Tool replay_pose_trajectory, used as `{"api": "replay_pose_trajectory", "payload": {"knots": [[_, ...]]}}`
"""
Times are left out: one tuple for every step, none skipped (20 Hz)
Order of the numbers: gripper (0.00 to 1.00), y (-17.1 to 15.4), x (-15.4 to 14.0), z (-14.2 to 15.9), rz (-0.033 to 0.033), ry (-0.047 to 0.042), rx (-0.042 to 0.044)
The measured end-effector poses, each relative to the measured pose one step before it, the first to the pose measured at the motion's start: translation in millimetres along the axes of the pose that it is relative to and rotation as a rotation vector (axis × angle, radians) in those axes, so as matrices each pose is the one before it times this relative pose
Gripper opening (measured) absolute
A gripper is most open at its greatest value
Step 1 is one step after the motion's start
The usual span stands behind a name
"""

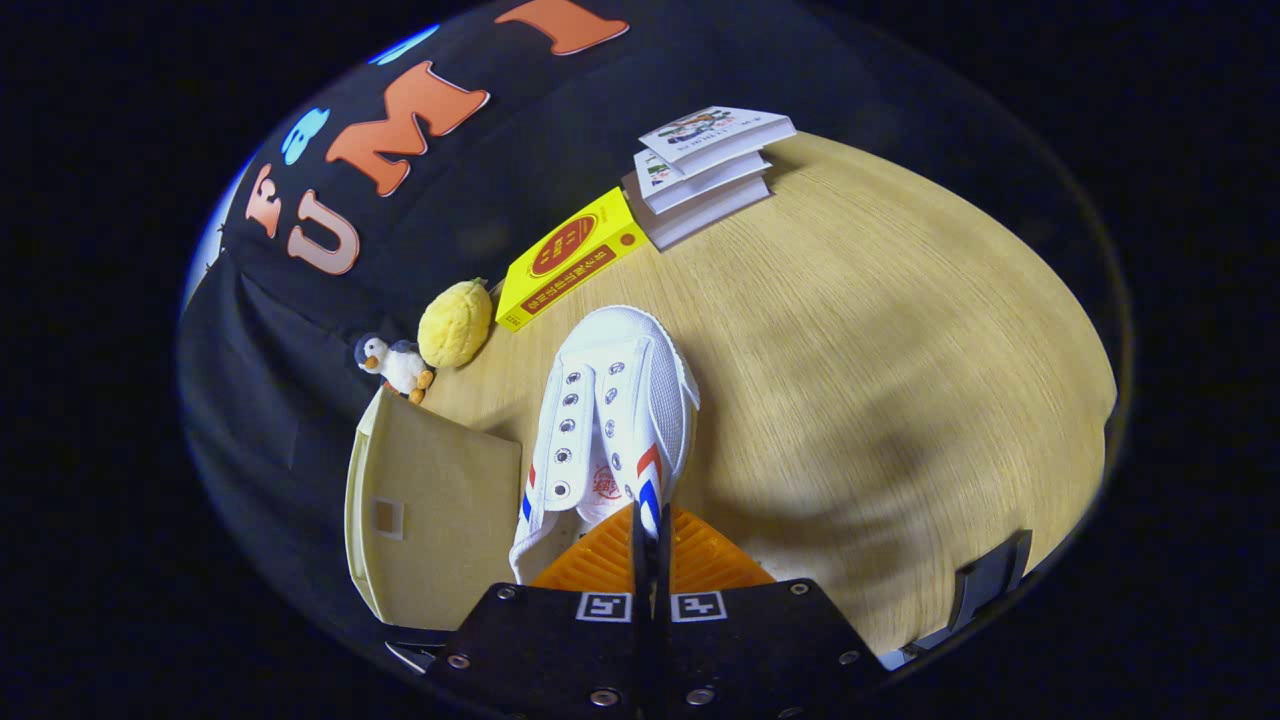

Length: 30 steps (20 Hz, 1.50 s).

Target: Open the storage box then place both shoes into the box .Put the left shoe in first, then the right shoe, with the right side of both shoes facing outward in a uniform manner.

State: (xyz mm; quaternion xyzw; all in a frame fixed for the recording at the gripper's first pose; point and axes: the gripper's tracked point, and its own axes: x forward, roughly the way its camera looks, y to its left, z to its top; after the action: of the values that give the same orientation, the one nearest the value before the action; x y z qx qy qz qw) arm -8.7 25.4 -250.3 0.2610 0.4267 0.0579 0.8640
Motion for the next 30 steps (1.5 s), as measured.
{"api": "replay_pose_trajectory", "payload": {"knots": [[0.0, 12.54, -6.35, 3.97, 0.01417, -0.01474, -0.01308], [0.0, 13.62, -6.53, 4.55, 0.01753, -0.0191, 0.00594], [0.0, 14.41, -7.4, 3.2, 0.01502, -0.01573, 0.01035], [0.0, 13.05, -6.69, 4.11, 0.00789, -0.02034, 0.00486], [0.0, 12.15, -7.51, 4.01, 0.00159, -0.02384, -0.00322], [0.0, 12.24, -6.75, 3.4, -0.00272, -0.02109, -0.00845], [0.0, 12.22, -7.8, 3.51, -0.00377, -0.02459, -0.00942], [0.0, 12.51, -7.69, 2.43, -0.00092, -0.01864, -0.00698], [0.0, 13.83, -6.95, 0.48, 0.00093, -0.01243, -0.00331], [0.0, 13.09, -6.63, 1.48, 0.00026, -0.01694, -0.00188], [0.0, 12.94, -5.39, 0.07, -0.00152, -0.0127, -0.0033], [0.0, 13.07, -4.34, -1.36, -0.00057, -0.00577, -0.00535], [0.0, 13.05, -3.21, -3.38, 0.00049, -0.00513, -0.00377], [0.0, 13.03, -2.33, -4.57, 0.00402, -0.0014, -0.00309], [0.0, 12.95, -0.49, -4.57, 0.00557, -0.00019, -0.00265], [0.0, 11.64, 1.41, -5.17, 0.00104, -0.00446, -0.0048], [0.0, 9.12, 3.05, -7.43, -0.00604, 0.00323, -0.00752], [0.0, 8.27, 4.47, -7.59, -0.00705, 0.00668, -0.00724], [0.0, 9.5, 4.58, -7.91, -0.00583, 0.00639, -0.0058], [0.0, 9.0, 5.6, -7.48, -0.00211, 0.00907, -0.00664], [0.0, 7.77, 6.22, -8.54, -0.00468, 0.01124, -0.00493], [0.0, 7.55, 7.26, -7.23, -0.00507, 0.01278, -0.01324], [0.0, 5.8, 6.95, -7.44, -0.00978, 0.01211, -0.01285], [0.0, 5.42, 6.92, -7.49, -0.01277, 0.01661, -0.01747], [0.0, 4.25, 7.56, -6.51, -0.01375, 0.01609, -0.01632], [0.0, 1.6, 7.42, -5.4, -0.01777, 0.01316, -0.01211], [0.0, -0.19, 7.64, -4.79, -0.02574, 0.01176, -0.01595], [0.0, -3.38, 7.27, -3.44, -0.03397, 0.01044, -0.02423], [0.0, -4.89, 7.31, -5.1, -0.03984, 0.01435, -0.02171], [0.0, -5.62, 5.96, -4.42, -0.03938, 0.01886, -0.0079]]}}
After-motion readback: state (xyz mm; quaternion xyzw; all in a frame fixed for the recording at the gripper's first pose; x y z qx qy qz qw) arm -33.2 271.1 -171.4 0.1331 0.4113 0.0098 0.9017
